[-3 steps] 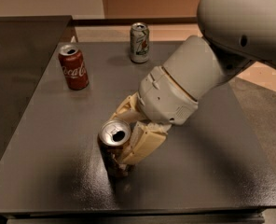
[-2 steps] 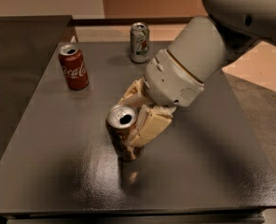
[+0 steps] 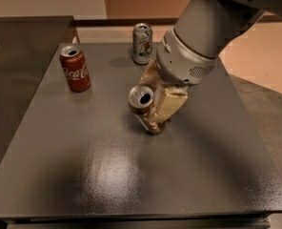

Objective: Knock orange can over

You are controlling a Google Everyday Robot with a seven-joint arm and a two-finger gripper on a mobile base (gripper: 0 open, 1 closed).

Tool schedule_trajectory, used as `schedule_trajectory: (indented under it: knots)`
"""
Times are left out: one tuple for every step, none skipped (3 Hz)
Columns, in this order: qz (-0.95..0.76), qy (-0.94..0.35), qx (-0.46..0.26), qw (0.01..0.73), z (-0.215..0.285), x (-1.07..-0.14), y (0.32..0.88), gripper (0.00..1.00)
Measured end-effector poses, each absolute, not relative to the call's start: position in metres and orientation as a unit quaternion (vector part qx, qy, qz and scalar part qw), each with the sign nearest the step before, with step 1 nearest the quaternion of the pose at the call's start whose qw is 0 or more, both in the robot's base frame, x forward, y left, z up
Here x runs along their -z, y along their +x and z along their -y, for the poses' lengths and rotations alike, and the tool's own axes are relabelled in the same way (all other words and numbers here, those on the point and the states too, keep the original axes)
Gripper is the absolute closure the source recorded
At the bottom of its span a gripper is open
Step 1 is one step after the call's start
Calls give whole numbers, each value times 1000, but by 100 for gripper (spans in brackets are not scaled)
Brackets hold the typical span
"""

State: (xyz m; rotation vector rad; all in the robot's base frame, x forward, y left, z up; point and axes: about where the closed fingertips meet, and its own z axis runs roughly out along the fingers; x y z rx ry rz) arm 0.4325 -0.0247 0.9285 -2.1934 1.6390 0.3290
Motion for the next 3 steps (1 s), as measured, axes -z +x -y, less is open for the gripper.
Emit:
schedule_trajectory:
  knots:
    - [-572,-798,-40,185,37,-932,445,100]
    - [-545,-821,26,167,42,-929,448,100]
    - [-508,-847,71,137,42,-919,445,100]
